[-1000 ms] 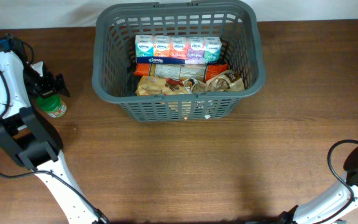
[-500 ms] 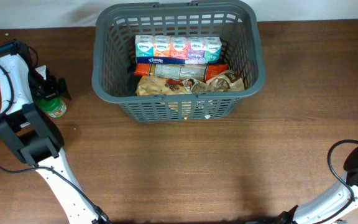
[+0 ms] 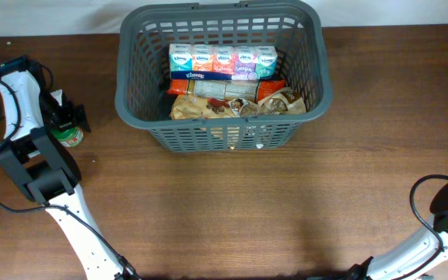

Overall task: Pack container
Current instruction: 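Grasp the rear green-lidded jar with the left gripper, then lower the jar into the basket and release it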

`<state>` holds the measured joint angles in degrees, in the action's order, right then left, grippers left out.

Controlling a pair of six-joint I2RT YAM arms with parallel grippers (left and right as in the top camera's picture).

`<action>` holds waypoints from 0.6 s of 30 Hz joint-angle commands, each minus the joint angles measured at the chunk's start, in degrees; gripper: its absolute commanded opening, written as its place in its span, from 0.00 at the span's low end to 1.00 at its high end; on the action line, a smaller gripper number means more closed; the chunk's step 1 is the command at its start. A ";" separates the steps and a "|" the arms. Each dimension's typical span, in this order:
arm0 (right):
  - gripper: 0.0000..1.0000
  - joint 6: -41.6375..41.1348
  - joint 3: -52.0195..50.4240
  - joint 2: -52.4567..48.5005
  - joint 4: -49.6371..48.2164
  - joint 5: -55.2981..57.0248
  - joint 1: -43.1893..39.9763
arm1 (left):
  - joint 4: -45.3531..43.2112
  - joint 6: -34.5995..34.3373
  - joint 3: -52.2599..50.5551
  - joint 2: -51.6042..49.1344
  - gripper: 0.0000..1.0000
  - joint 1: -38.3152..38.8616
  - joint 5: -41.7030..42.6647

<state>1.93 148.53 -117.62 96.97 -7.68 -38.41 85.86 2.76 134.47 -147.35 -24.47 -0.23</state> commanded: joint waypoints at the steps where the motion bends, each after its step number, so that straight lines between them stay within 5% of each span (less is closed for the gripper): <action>1: 0.99 -0.11 -0.37 0.76 0.15 -0.72 0.13 | 0.09 0.48 0.48 -0.81 0.89 -0.35 -0.22; 5: 0.99 -0.09 -0.37 0.76 0.15 -0.72 0.13 | 0.26 0.48 0.48 -0.83 0.69 -0.35 -0.20; 11: 0.99 -0.09 -0.37 0.76 0.15 -0.72 0.13 | 0.70 0.46 0.57 -0.81 0.54 -0.28 -0.15; 13: 0.99 -0.11 -0.37 0.76 0.15 -0.72 0.13 | 1.64 0.46 1.55 -0.81 0.08 -0.28 0.46; 14: 0.99 -0.09 -0.37 0.76 0.15 -0.72 0.13 | 2.34 0.46 2.67 -0.79 0.02 -0.28 1.01; 18: 0.99 -0.09 -0.37 0.76 0.15 -0.72 0.13 | 7.17 0.46 13.57 -0.44 0.02 -0.04 1.53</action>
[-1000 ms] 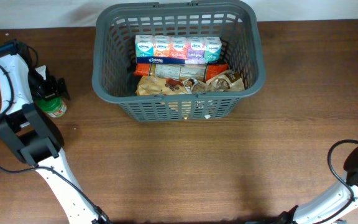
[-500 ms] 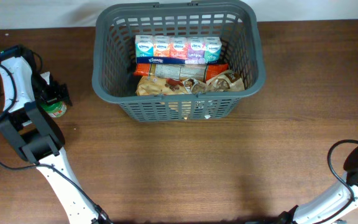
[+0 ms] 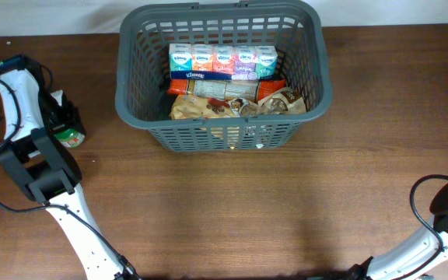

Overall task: Pack container
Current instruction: 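Lower the jar into the basket and release it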

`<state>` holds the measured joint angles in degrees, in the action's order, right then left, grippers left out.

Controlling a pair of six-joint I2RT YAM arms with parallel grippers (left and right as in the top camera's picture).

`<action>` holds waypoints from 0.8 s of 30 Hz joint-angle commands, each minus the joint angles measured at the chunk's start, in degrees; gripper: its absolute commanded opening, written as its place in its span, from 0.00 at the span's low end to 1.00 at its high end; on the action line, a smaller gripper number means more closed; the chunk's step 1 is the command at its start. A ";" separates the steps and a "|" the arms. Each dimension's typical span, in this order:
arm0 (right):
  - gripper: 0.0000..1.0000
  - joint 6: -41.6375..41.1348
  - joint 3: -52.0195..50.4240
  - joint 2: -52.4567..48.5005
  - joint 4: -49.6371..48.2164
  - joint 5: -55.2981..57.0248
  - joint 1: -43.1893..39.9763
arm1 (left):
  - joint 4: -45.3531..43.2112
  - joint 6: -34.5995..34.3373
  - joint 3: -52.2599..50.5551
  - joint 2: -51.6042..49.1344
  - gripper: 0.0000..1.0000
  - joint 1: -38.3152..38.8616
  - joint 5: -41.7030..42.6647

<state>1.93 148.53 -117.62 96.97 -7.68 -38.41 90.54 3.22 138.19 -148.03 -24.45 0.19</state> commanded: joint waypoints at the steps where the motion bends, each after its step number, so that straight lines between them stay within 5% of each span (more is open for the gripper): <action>1: 0.99 -0.09 -0.37 0.76 0.15 -0.72 0.13 | 3.85 0.00 13.73 0.57 0.02 0.20 1.11; 9: 0.99 -0.09 -0.37 0.76 0.15 -0.72 0.13 | 5.35 0.07 41.44 8.70 0.02 5.53 2.19; 18: 0.99 -0.09 -0.37 0.76 0.15 -0.72 0.13 | -1.60 18.84 41.55 24.76 0.02 21.49 7.56; 24: 0.99 -0.11 -0.37 0.76 0.17 -0.72 0.13 | 3.87 26.91 40.06 25.73 0.02 34.40 7.52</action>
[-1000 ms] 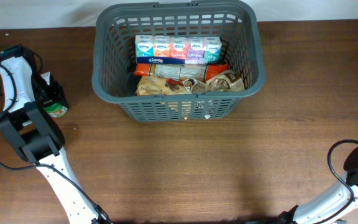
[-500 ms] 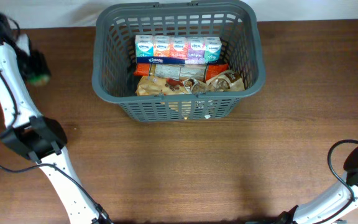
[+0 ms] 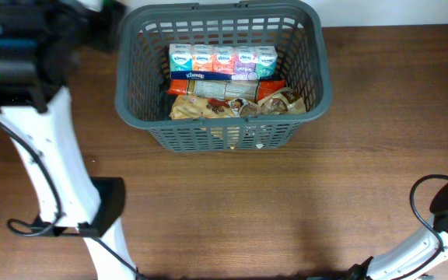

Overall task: Pack container
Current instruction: 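Lower the jar into the basket and release it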

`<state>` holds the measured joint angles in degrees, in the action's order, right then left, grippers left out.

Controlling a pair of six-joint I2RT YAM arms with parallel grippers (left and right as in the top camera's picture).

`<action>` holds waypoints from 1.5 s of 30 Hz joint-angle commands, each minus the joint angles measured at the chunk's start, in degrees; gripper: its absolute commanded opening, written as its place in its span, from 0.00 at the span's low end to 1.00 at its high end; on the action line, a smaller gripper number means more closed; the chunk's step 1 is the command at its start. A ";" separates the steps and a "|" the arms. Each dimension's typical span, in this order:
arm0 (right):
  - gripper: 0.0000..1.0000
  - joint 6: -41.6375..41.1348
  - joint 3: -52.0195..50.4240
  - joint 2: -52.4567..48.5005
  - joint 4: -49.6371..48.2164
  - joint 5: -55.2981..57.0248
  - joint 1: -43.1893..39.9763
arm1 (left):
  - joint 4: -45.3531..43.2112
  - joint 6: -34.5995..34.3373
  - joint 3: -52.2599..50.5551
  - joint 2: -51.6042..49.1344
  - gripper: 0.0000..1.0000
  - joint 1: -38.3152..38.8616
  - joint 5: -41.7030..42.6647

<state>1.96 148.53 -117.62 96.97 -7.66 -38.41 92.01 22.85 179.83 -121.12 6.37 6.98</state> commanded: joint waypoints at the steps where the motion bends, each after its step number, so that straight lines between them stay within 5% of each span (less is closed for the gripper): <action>1: 0.99 -0.13 -0.37 0.76 0.15 -0.74 0.13 | 4.11 7.74 -2.84 -1.29 0.02 5.05 0.72; 10: 0.99 -0.13 -0.37 0.76 0.15 -0.74 0.13 | 3.45 7.26 -26.49 -1.44 0.04 8.57 0.26; 18: 0.99 -0.11 -0.37 0.76 0.17 -0.74 0.13 | -6.01 7.28 -50.23 -1.44 0.09 6.54 0.33; 27: 0.99 -0.11 -0.37 0.76 0.17 -0.74 0.13 | -5.70 7.15 -62.29 -1.44 0.21 6.97 0.35; 28: 0.99 -0.11 -0.37 0.76 0.15 -0.74 0.13 | -5.40 6.75 -62.42 -1.44 0.29 6.97 0.33; 30: 0.99 -0.11 -0.37 0.76 0.17 -0.74 0.13 | -5.01 5.86 -62.07 -1.31 0.99 6.97 0.22; 36: 0.99 -0.11 -0.37 0.76 0.17 -0.74 0.13 | -5.38 -0.37 -48.35 -1.09 0.99 6.14 -2.23; 43: 0.98 -0.11 -0.37 0.76 0.17 -0.74 0.13 | 2.84 -5.62 -15.65 -1.09 0.99 3.06 -3.02; 45: 0.99 -0.11 -0.37 0.76 0.15 -0.74 0.13 | 4.68 -14.21 -9.57 -0.37 0.99 -0.98 -8.70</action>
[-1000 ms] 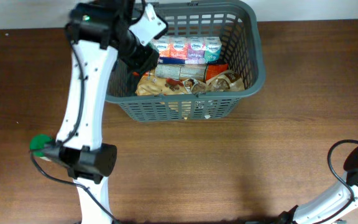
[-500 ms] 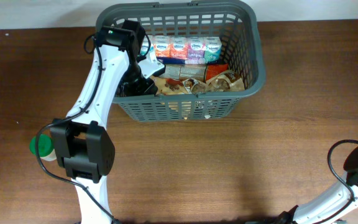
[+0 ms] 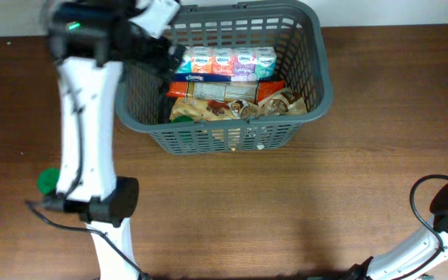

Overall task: Pack container
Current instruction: 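Lower the jar into the basket and release it, then grasp the front green-lidded Knorr jar with the left gripper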

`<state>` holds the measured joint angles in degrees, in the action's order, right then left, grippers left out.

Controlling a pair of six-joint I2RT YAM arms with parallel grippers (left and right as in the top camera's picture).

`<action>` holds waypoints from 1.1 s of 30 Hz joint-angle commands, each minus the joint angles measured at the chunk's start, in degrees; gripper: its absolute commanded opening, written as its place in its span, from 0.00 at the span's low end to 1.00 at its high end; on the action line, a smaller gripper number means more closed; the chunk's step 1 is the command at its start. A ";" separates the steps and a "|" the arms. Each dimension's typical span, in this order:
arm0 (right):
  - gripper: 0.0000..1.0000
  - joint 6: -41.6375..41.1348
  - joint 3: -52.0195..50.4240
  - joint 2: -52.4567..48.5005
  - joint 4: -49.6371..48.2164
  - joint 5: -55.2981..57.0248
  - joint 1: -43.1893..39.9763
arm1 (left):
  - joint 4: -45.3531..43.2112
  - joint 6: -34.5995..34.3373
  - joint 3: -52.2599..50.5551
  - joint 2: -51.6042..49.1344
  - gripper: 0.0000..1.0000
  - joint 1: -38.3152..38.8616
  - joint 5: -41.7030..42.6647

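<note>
The grey plastic basket (image 3: 317,78) stands at the back middle of the table. It holds a row of small tissue packs (image 3: 232,58), a long Kleenex pack and brown snack bags (image 3: 239,105). My left arm reaches up and over the basket's left wall, and my left gripper (image 3: 168,58) hangs dark above the left inside of the basket; its jaws are too dark to read. A small green round shape (image 3: 181,119) shows low at the basket's left front. Another green round shape (image 3: 47,180) lies on the table beside the left arm. The right gripper is out of view.
The brown wooden table (image 3: 286,202) spreads in front of the basket. Part of the right arm and its black cable (image 3: 434,206) sit at the bottom right corner. The left arm's base (image 3: 107,206) stands at the lower left.
My left arm has swung right, from the table's far left corner to over the basket's left side. A green shape now shows inside the basket and another on the table at left.
My left gripper was down at a green-lidded can at the table's left edge, and stayed there at the second moment. Then the arm stood raised at the top left, with the can's spot bare. Now the gripper is over the basket.
</note>
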<state>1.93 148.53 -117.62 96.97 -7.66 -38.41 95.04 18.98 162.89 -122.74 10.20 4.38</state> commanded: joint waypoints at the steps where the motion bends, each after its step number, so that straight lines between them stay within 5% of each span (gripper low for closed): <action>1: 0.99 -0.09 -0.37 0.76 0.17 -0.74 0.13 | 1.66 -12.72 7.54 1.75 0.99 -6.75 -6.99; 7: 0.99 -0.09 -0.37 0.76 0.15 -0.74 0.13 | 1.66 -20.81 2.93 2.49 0.99 -24.11 1.36; 13: 0.99 -0.11 -0.37 0.76 0.17 -0.74 0.13 | 1.66 -20.81 -17.00 2.49 0.99 -35.43 2.32; 23: 0.99 -0.09 -0.37 0.76 0.15 -0.74 0.13 | -2.05 -18.69 -44.44 2.49 0.99 -37.99 -5.77; 33: 0.99 -0.09 -0.37 0.76 0.15 -0.74 0.13 | -5.09 -19.74 -51.87 2.49 0.99 -41.62 -10.21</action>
<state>1.96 148.53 -117.62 96.97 -7.68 -38.41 90.15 -0.30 112.36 -120.57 -29.67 -3.86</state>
